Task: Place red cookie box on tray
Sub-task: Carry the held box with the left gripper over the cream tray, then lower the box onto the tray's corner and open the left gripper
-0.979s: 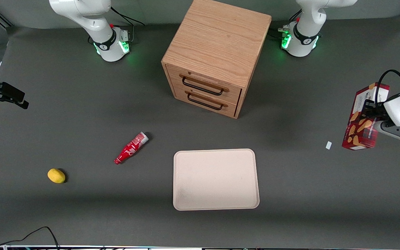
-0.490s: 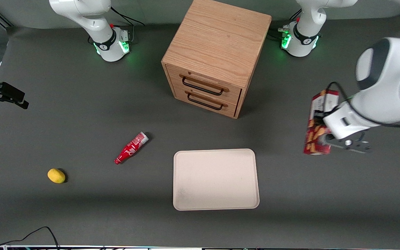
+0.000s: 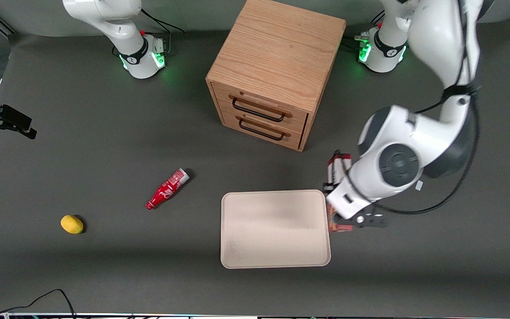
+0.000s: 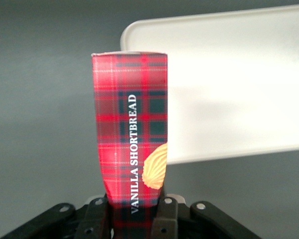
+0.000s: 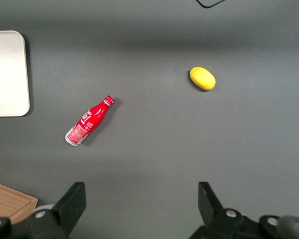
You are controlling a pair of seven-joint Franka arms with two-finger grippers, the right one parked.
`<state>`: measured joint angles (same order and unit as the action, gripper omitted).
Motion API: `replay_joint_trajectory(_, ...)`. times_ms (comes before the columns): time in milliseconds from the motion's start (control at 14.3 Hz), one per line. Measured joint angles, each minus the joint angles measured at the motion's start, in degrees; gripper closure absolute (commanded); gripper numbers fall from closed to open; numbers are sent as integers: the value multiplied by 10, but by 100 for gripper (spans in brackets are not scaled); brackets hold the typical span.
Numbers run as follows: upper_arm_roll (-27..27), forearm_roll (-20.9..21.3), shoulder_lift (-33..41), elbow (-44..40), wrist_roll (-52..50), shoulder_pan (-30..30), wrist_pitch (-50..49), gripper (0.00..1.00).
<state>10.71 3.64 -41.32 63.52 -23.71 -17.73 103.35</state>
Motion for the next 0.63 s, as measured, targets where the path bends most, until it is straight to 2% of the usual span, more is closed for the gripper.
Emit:
replay_joint_trajectory(280, -5, 3, -67, -28, -23, -10, 90, 93)
replay_joint_trajectory(629, -9, 28, -122, -44, -27, -10, 131, 93)
